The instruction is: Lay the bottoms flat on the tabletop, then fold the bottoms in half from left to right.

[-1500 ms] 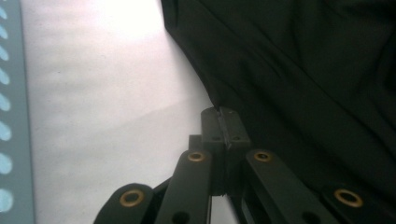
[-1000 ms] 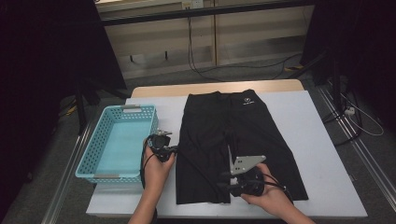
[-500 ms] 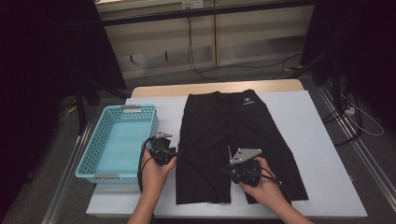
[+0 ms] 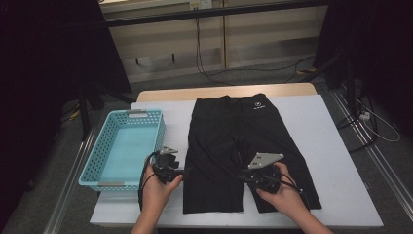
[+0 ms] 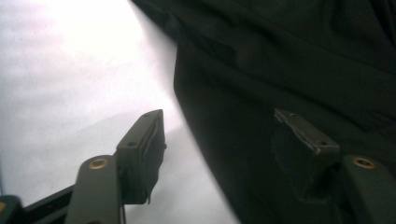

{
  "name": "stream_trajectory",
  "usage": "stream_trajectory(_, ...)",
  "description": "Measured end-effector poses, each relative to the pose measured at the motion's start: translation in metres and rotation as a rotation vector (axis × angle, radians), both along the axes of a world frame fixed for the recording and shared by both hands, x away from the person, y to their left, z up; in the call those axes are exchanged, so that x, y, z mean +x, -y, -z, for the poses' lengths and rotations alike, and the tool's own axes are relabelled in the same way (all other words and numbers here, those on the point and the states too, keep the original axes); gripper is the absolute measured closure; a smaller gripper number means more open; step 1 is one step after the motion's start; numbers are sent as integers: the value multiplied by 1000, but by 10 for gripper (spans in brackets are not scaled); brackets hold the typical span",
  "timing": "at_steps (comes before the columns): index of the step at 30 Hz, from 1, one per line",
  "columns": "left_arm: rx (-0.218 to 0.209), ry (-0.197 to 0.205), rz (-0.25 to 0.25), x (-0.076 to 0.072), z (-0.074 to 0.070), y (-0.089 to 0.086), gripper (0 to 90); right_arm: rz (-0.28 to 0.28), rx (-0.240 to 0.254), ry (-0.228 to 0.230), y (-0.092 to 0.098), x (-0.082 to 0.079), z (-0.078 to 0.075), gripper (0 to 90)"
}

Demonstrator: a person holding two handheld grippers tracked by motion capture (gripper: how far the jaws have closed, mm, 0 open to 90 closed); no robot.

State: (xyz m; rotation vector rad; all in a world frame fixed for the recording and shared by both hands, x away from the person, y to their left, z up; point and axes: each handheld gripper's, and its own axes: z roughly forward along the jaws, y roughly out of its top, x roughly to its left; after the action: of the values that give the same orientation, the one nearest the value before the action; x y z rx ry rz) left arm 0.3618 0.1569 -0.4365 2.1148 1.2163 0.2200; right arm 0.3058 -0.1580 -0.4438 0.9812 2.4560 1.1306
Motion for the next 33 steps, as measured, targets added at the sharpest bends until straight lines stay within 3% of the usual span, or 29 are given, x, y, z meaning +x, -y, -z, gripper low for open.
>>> stream_trajectory(3,-11,-8,11,-2,3,0,302,27,13,20,1,1,-1,568)
stream_trajectory(8,-12,13,37,-2,4,1,257,56,40,30,0,9,-2,384)
stream_trajectory(13,-8,20,47,-1,6,3,229,112,91,28,2,15,-3,258)
stream_trajectory(19,-22,24,69,0,4,7,204,156,100,28,8,19,-2,202)
stream_trajectory(29,-13,20,75,-1,6,6,172,166,115,41,9,21,-6,167)
stream_trajectory(33,9,26,87,2,9,8,163,170,116,48,11,23,-7,166)
